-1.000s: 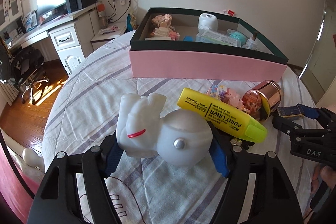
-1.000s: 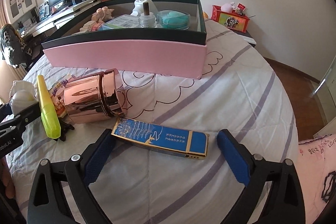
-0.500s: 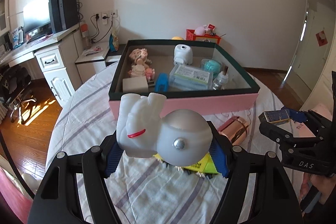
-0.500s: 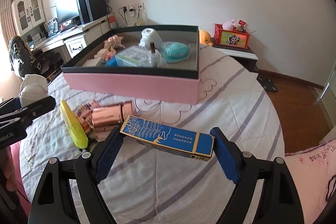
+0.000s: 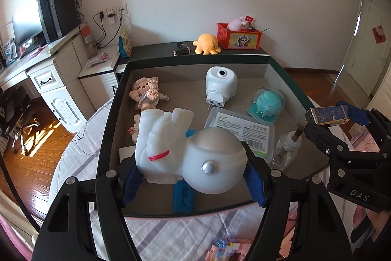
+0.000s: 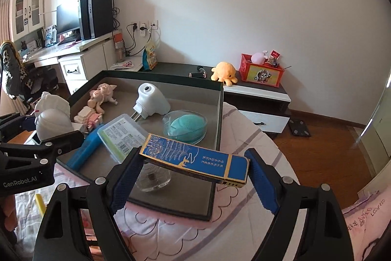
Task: Organize rigid objects
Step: 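Carry the rabbit into the pink box and release while the right tool drops the blue box there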
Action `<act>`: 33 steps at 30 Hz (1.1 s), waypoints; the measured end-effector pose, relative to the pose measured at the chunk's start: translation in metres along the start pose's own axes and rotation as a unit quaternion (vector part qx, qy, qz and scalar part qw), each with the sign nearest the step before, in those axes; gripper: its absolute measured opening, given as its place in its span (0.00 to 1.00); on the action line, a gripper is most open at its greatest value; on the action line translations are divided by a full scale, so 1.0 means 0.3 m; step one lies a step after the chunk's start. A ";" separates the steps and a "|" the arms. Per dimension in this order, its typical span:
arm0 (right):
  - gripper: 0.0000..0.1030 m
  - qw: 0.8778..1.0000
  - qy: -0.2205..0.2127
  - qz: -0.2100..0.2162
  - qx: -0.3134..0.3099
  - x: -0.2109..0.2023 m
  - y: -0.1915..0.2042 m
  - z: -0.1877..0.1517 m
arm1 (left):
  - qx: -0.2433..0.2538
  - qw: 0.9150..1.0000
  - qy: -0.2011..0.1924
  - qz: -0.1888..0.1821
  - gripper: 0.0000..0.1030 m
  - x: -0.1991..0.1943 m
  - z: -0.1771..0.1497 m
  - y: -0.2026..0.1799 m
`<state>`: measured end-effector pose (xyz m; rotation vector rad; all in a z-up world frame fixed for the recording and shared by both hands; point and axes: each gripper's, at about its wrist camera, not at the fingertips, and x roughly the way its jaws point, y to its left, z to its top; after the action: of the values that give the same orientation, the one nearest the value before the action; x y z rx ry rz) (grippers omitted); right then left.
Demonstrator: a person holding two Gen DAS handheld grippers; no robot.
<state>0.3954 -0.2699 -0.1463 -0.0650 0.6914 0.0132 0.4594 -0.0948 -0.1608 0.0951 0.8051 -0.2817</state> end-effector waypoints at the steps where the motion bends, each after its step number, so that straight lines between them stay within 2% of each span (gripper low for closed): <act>1: 0.83 1.000 0.004 0.002 -0.003 0.019 0.004 0.007 | -0.002 1.000 0.007 0.001 0.71 0.019 0.001 0.005; 6: 0.83 0.999 0.020 0.019 -0.016 0.098 0.039 0.012 | -0.008 1.000 0.020 0.005 0.72 0.064 -0.019 0.011; 8: 0.84 1.000 0.014 0.018 -0.021 0.105 0.052 0.010 | -0.010 1.000 0.022 0.009 0.79 0.065 -0.021 0.011; 11: 0.86 0.999 0.016 0.036 -0.009 0.105 0.045 0.008 | -0.018 1.000 0.014 0.019 0.87 0.042 -0.026 0.023; 12: 0.87 0.999 0.016 0.045 -0.003 0.102 0.039 0.006 | -0.022 0.999 0.011 0.021 0.93 0.028 -0.028 0.029; 15: 0.88 0.999 0.010 0.045 0.006 0.059 0.032 -0.005 | -0.028 0.999 -0.013 0.019 0.95 -0.053 -0.047 0.038; 17: 0.93 0.999 -0.003 0.045 0.016 0.000 0.028 -0.013 | -0.025 0.999 -0.033 0.026 0.96 -0.128 -0.071 0.033; 18: 1.00 0.999 -0.012 0.047 0.021 -0.040 0.025 -0.023 | -0.025 0.998 -0.046 0.030 0.99 -0.171 -0.086 0.031; 23: 1.00 0.996 -0.058 0.047 0.048 -0.272 0.030 -0.095 | -0.041 0.991 -0.115 0.051 1.00 -0.409 -0.188 0.017; 30: 1.00 0.991 -0.113 0.042 0.065 -0.577 0.098 -0.210 | -0.032 0.984 -0.164 0.054 1.00 -0.679 -0.341 -0.051; 33: 1.00 0.989 -0.124 0.046 0.064 -0.678 0.121 -0.247 | -0.029 0.978 -0.192 0.075 1.00 -0.780 -0.397 -0.085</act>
<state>0.1901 -0.2364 -0.0756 0.0904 0.4437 0.0656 0.2150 -0.0468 -0.0735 0.0439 0.4187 -0.1269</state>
